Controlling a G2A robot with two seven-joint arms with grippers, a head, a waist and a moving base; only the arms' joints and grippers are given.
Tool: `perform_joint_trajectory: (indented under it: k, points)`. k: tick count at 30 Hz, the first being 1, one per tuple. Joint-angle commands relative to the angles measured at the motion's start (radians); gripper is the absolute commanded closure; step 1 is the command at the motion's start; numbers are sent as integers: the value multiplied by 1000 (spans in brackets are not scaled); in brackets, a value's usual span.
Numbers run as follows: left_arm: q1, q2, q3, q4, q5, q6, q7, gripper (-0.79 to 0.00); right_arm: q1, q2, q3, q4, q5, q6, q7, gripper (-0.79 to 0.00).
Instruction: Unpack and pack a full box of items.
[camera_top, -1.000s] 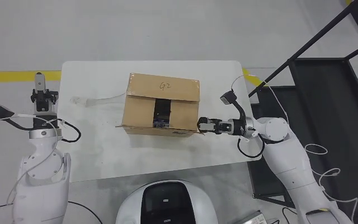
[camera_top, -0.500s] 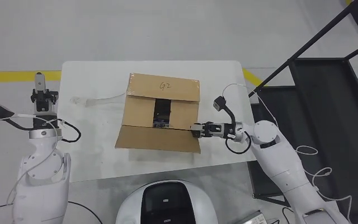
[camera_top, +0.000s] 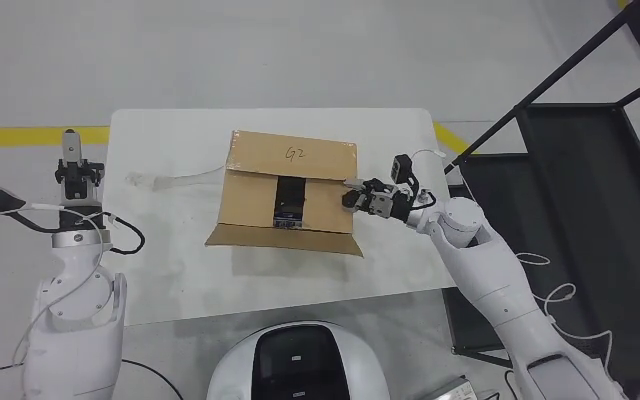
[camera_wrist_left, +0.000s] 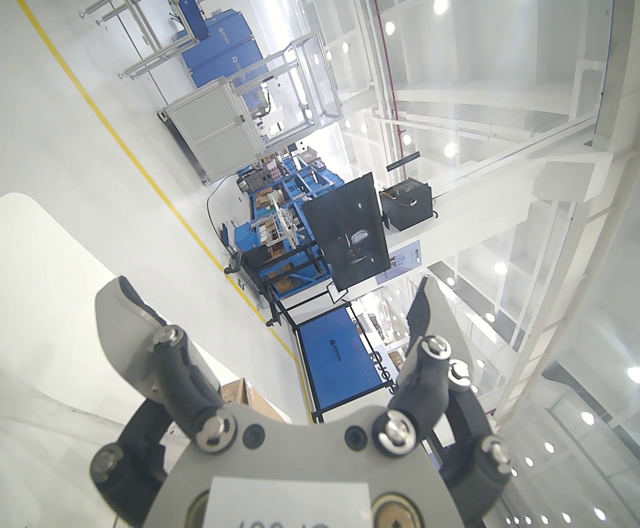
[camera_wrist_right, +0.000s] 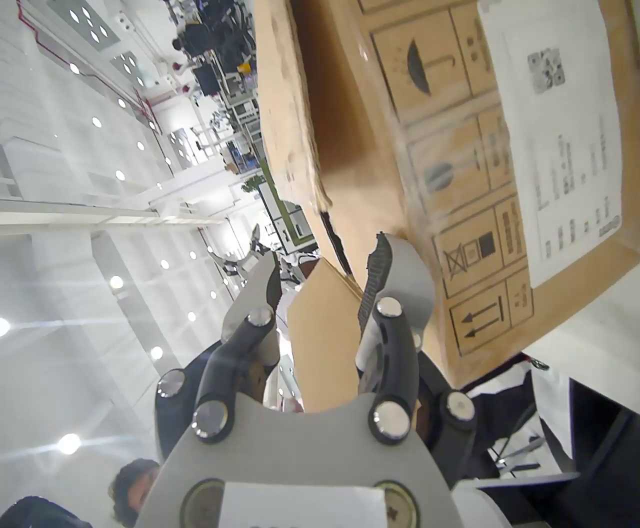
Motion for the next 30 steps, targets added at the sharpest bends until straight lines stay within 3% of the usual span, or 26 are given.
perform_joint_trajectory:
  k: [1,22,30]
  points:
    - [0,0,0,0,0,0,0,-785,10,-4,-4,11,5,-17,-10,-369]
    - [0,0,0,0,0,0,0,-785,80,-32,14,-2,70,-191,-69,-493]
    - [0,0,0,0,0,0,0,-785,128,-49,-23,12,-39,-337,-145,-566]
